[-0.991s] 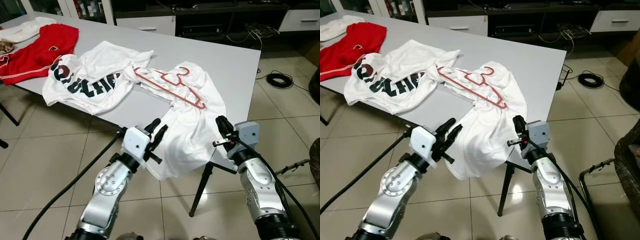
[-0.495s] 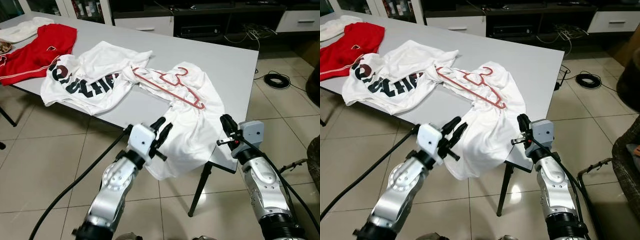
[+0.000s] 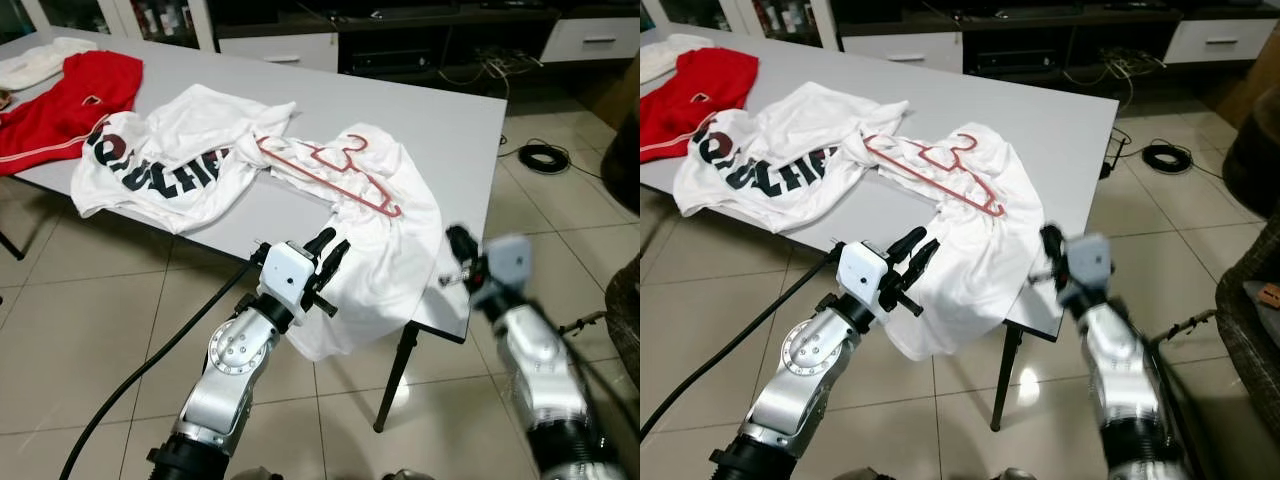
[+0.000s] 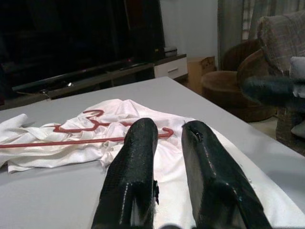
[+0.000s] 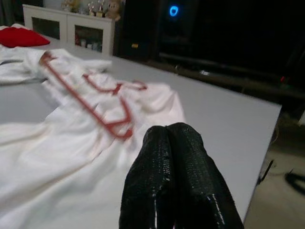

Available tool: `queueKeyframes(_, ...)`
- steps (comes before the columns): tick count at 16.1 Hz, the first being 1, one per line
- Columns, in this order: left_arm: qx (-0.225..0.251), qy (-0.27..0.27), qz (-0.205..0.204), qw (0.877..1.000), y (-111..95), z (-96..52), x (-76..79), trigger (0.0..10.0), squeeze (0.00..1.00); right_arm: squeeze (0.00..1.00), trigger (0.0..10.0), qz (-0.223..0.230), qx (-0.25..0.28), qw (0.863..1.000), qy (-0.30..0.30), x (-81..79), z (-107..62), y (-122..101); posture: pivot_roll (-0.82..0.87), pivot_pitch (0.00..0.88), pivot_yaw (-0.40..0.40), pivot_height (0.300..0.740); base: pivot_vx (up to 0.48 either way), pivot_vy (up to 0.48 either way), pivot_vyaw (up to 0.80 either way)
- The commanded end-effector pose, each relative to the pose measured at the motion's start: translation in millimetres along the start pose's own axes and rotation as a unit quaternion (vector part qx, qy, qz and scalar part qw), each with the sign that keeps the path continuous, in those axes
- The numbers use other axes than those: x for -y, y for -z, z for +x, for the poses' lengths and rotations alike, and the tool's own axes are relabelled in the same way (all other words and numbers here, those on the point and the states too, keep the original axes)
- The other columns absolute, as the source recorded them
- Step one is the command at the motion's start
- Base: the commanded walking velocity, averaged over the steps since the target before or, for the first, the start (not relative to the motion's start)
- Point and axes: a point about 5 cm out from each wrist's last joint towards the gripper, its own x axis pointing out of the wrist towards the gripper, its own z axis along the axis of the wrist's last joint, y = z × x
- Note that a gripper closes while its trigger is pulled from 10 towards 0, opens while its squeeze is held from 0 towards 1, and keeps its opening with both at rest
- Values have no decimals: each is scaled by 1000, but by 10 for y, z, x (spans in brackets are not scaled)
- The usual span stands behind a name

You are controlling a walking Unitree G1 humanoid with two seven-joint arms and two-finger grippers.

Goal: Hang hanger

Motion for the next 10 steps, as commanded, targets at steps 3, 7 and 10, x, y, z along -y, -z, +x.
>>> queueKeyframes(3, 1, -5, 5, 1000, 13, -13, -30, 10000, 0, 0, 10000, -11, 24, 1000, -13, 31, 108, -125, -72, 0, 54, 736, 0, 0, 0)
queueKeyframes(7, 3, -12, 5, 1000, 15, -16, -34, 10000, 0, 0, 10000, -13, 26, 999, -36, -42, 102, -110, -71, 0, 51, 736, 0, 0, 0)
queueKeyframes(10, 2, -16, 4, 1000, 21, -29, -41, 10000, 0, 0, 10000, -12, 24, 999, -40, -57, 88, -95, -71, 0, 53, 736, 0, 0, 0)
